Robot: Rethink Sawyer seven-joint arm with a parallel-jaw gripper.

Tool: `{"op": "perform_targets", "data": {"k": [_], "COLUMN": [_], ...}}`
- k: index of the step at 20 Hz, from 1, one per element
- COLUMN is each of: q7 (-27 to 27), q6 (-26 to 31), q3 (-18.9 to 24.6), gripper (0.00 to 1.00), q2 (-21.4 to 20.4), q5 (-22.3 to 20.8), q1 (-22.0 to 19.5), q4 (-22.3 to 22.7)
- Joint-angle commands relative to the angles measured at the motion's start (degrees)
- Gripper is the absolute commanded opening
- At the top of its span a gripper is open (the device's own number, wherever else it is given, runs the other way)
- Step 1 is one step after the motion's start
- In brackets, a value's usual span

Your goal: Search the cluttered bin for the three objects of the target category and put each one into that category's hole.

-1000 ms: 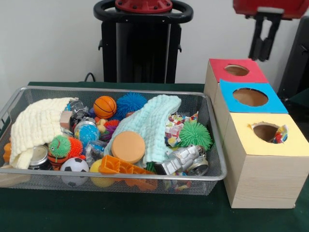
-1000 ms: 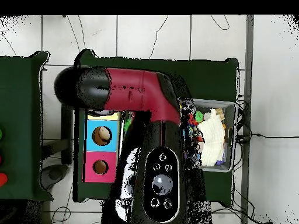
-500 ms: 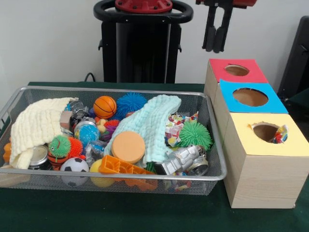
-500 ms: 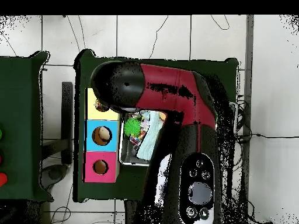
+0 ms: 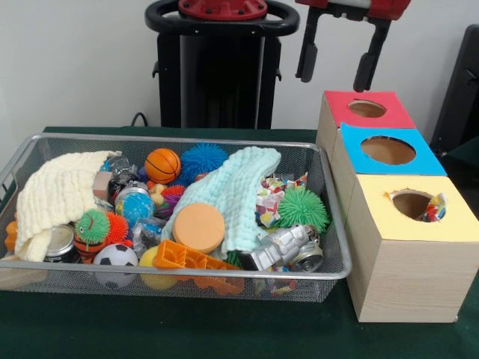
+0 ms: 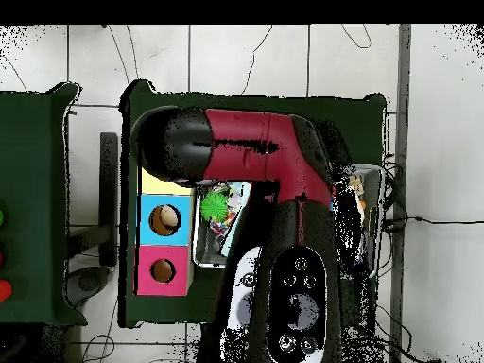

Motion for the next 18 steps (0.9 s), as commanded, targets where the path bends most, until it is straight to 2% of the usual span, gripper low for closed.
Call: {"op": "perform_targets", "data": {"k": [1, 4, 6, 11, 18], "q7": [-0.9, -2.5, -4.9, -6.1, -4.8], "q6": [-2.4, -2.5, 1.9, 2.5, -2.9], "q3": [3.8, 4.6, 6.7, 7.7, 7.9], "gripper": [1.0, 1.0, 1.0, 1.0, 1.0], "q2": [3.2, 3.5, 4.2, 6.6, 5.9], "q5": [-3.7, -4.1, -2.2, -2.8, -3.9], "q1": [0.0, -0.5, -2.1, -3.3, -3.5], "q4": [4.1, 3.0, 2.2, 0.5, 4.0]}}
